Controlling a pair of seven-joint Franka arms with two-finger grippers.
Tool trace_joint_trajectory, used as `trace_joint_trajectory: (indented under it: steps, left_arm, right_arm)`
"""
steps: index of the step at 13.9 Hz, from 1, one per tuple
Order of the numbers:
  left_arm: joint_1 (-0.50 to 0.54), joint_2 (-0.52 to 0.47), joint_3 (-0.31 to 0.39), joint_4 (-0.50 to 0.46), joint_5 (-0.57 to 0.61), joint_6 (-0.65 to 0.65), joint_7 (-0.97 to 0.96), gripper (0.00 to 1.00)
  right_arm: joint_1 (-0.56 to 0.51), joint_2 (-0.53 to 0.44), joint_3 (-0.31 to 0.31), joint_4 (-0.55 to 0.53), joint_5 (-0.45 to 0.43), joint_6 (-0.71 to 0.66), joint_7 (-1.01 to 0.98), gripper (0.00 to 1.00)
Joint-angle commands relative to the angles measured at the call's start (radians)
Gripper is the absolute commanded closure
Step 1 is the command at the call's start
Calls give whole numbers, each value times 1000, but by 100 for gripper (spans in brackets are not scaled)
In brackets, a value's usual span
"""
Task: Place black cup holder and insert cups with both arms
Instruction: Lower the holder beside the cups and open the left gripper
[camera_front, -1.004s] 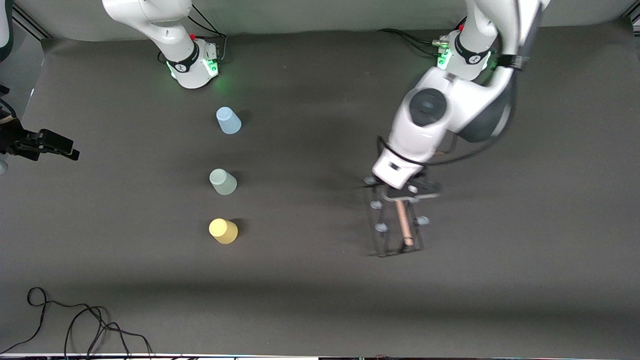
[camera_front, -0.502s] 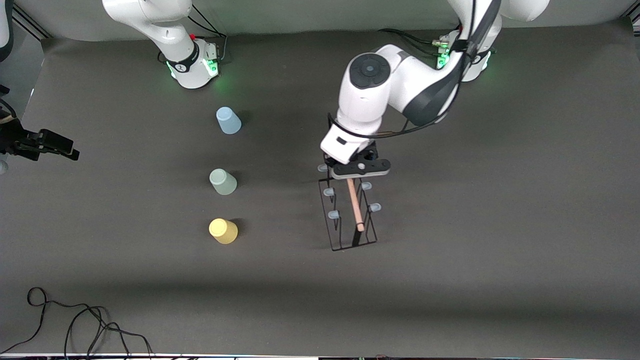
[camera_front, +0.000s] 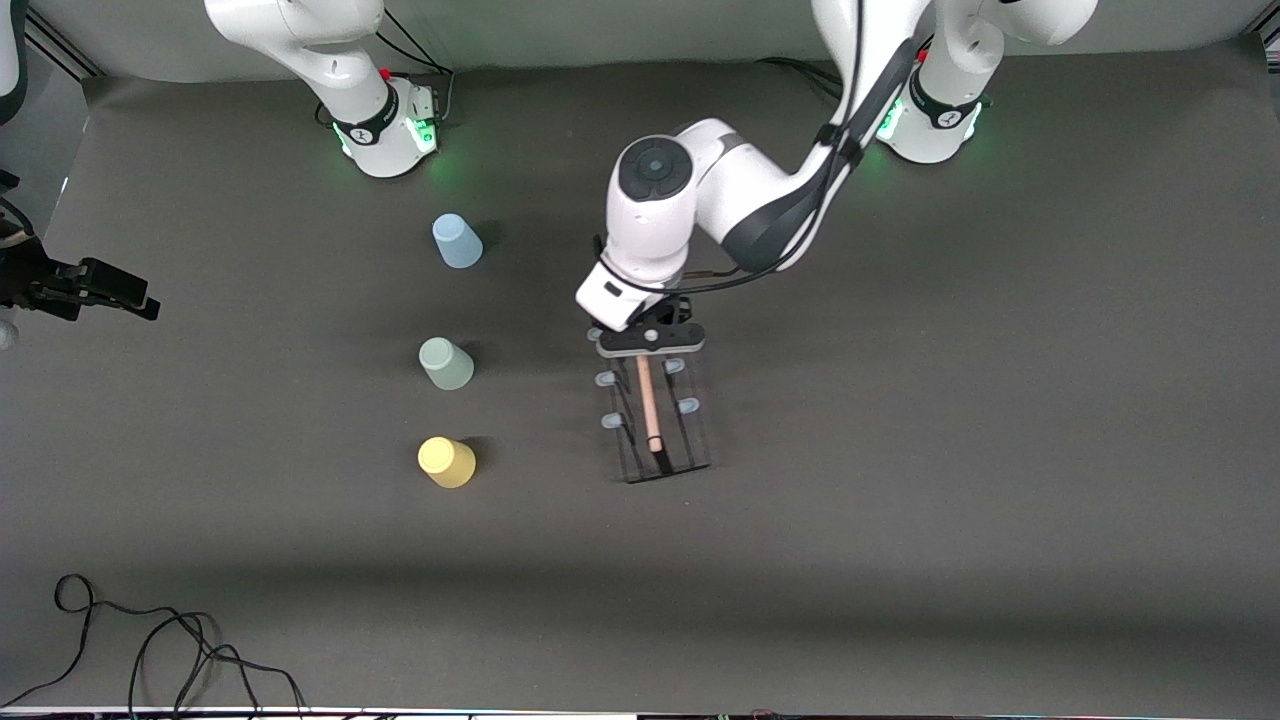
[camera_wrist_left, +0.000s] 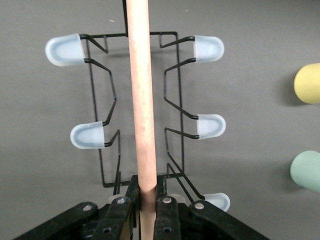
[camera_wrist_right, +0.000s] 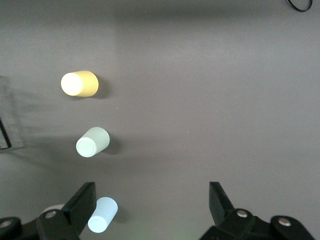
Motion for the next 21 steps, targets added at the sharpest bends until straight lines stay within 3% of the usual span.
trace_joint_trajectory:
  steps: [1,12,14,17,18,21]
  left_arm:
    - [-8,47,-2,63,-38,50,-21,100]
    - [-9,87,-37,66,-57,91,48,100]
    - [-9,87,-37,66,-52,91,77,74]
    - [-11,84,-36,66,-33,90,121,26]
    - [-11,81,-36,66,-10,90,123,2]
    - [3,67,-34,66,1,76,120,0]
  right_arm:
    - [0,4,-2,16,-10,-21,-22,0]
    - [1,4,-2,15,-10,-29,-14,0]
    - [1,4,-2,15,-10,-33,-22,0]
    - [6,4,-1,10,-10,-37,-7,0]
    - [14,1,1,-2,-9,-37,-3,0]
    - [41,-7,3,-22,-7,-38,42,0]
